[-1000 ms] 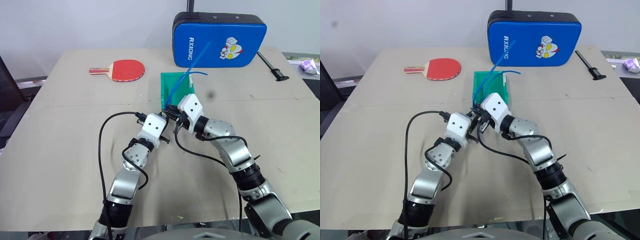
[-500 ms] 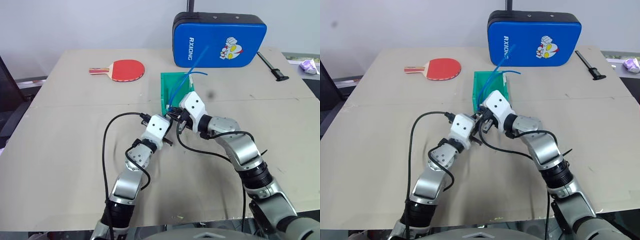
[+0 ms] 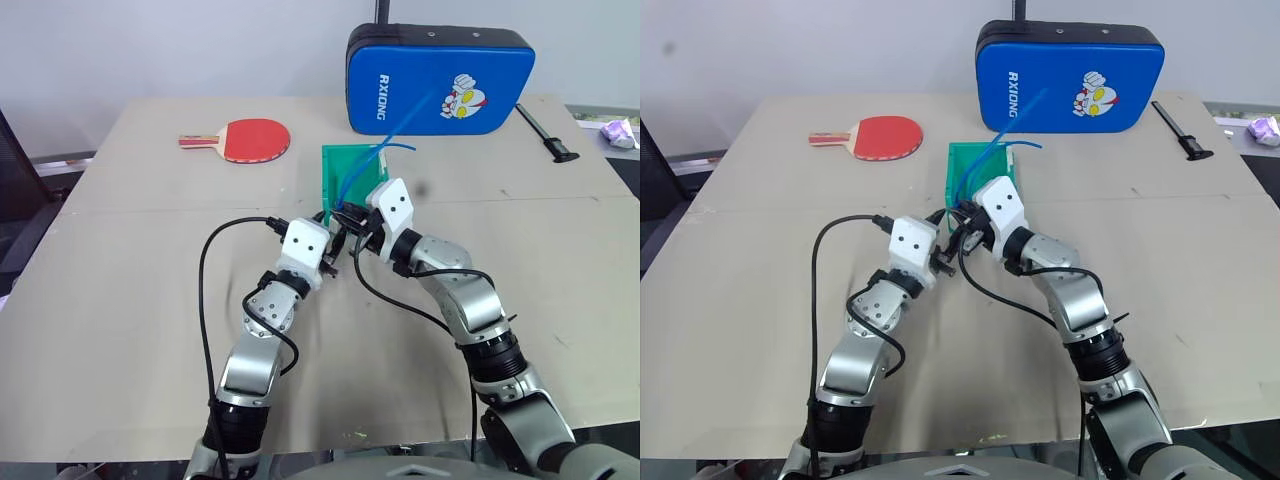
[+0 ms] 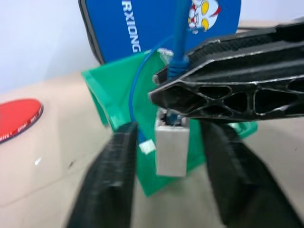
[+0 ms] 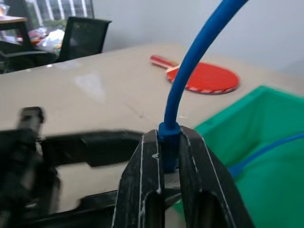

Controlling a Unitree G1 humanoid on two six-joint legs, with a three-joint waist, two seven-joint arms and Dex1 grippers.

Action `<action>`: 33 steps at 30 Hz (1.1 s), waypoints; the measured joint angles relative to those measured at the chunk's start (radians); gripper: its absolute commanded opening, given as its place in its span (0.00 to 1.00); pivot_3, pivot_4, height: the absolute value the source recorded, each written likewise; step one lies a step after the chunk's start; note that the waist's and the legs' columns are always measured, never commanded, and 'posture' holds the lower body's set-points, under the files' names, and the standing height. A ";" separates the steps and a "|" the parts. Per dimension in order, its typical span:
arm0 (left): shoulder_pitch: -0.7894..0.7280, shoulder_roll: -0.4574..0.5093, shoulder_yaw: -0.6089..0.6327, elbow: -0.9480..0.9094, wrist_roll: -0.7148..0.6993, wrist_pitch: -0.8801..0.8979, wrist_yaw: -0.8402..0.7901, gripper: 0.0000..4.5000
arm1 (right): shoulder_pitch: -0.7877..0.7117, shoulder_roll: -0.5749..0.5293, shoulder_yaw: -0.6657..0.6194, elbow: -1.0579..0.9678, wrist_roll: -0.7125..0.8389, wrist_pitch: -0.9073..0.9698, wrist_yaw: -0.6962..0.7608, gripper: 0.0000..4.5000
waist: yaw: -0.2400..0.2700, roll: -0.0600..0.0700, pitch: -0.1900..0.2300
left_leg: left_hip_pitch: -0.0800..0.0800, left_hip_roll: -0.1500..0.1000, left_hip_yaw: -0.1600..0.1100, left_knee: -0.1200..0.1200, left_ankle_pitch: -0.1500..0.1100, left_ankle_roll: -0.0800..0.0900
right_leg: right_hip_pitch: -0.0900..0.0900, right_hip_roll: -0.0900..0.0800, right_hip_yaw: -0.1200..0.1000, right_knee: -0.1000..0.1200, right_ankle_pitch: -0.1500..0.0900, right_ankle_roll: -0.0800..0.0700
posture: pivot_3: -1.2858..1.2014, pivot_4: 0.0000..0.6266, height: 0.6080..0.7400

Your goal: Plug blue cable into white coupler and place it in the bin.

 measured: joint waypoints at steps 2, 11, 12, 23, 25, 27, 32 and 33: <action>0.003 0.007 0.000 -0.016 -0.005 0.000 -0.004 0.63 | 0.000 0.002 -0.015 0.012 0.007 -0.019 0.000 0.00 | 0.000 0.000 0.000 | 0.000 0.000 0.000 0.000 0.000 0.000 | 0.000 0.000 0.000 0.000 0.000 0.000 | 0.52 0.24 0.91; 0.086 0.078 0.026 -0.136 -0.039 0.049 -0.043 0.63 | -0.043 0.001 -0.063 0.067 0.057 -0.035 0.022 0.00 | -0.011 0.000 0.000 | 0.000 0.001 0.000 0.000 0.000 0.000 | 0.000 0.000 0.000 0.001 0.000 0.000 | 0.52 0.24 0.91; 0.100 0.087 0.033 -0.156 -0.057 0.074 -0.053 0.63 | -0.070 -0.002 -0.073 0.078 0.070 -0.031 0.027 0.00 | -0.014 0.000 0.000 | 0.000 0.001 0.000 0.000 0.000 0.000 | 0.000 0.000 0.000 0.001 0.000 0.000 | 0.52 0.24 0.91; -0.043 0.282 0.321 -0.421 -0.495 0.677 -0.141 0.63 | -0.463 -0.091 -0.183 0.563 0.183 0.157 0.197 0.00 | -0.025 0.000 0.001 | 0.000 0.000 -0.001 0.000 0.000 0.000 | 0.000 0.001 -0.001 0.001 0.000 0.000 | 0.52 0.24 0.91; -0.110 0.317 0.371 -0.446 -0.574 0.782 -0.137 0.64 | -0.555 -0.080 -0.216 0.735 0.186 0.176 0.194 0.18 | -0.026 0.000 0.001 | 0.000 0.000 -0.001 -0.001 0.000 -0.001 | 0.000 0.001 0.000 0.000 0.000 0.000 | 0.52 0.24 0.91; -0.164 0.323 0.400 -0.456 -0.635 0.854 -0.124 0.64 | -0.635 -0.070 -0.237 0.878 0.176 0.152 0.172 0.33 | -0.027 0.000 0.001 | 0.000 0.000 0.000 -0.002 0.003 -0.005 | 0.000 0.001 0.000 -0.001 0.000 0.000 | 0.52 0.24 0.91; -0.183 0.334 0.414 -0.468 -0.688 0.926 -0.085 0.64 | -0.689 -0.067 -0.273 1.007 0.144 0.022 0.138 0.85 | -0.026 0.000 0.001 | -0.002 0.000 0.000 -0.008 0.004 -0.006 | -0.002 0.000 0.000 -0.001 0.000 0.000 | 0.52 0.24 0.91; -0.183 0.334 0.415 -0.469 -0.695 0.932 -0.079 0.64 | -0.688 -0.068 -0.279 1.009 0.140 -0.002 0.132 0.95 | -0.026 0.000 0.001 | -0.002 0.000 0.000 -0.008 0.004 -0.006 | -0.002 0.000 0.000 -0.001 0.000 0.000 | 0.52 0.24 0.91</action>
